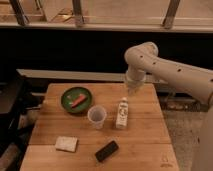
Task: Move the arm in a circular motion
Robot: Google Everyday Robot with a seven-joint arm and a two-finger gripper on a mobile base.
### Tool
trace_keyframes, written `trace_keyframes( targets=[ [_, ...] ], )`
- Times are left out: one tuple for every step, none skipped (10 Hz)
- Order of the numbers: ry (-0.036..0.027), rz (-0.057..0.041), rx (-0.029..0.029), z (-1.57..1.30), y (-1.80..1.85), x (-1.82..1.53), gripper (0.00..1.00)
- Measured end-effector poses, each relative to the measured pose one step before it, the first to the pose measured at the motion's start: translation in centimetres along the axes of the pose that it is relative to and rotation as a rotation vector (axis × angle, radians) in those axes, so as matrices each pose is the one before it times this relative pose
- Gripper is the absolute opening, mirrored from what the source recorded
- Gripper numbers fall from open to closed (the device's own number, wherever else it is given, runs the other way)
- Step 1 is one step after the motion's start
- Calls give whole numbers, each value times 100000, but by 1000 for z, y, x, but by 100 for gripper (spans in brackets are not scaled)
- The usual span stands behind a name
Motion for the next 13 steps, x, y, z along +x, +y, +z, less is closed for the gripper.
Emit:
trace_keyframes(
  targets=[
    [-923,3304,2314,-168,-1445,-999,0],
    [-969,1652,772,-130,-342,-1132,0],
    [-999,452,1199,-136,21,-1272,0],
    [-748,-882,687,-61,475,-1018,0],
    [-432,-1826,374,77,865,-883,0],
    [-13,-2933,-355,241,1539,-824,0],
    [117,-4743,-721,437,2220,-841,0],
    [172,-2351,-690,197,1158,-324,0],
    [668,-4790,-2029,371,2410,-274,0],
    [1045,-4403,-1859,305,1958,241,0],
    [1446,-4936,-2218,252,2018,720,0],
    [510,-3309,-1717,77,1316,517,0],
    [1221,-4719,-3010,-101,1858,1422,0]
  ],
)
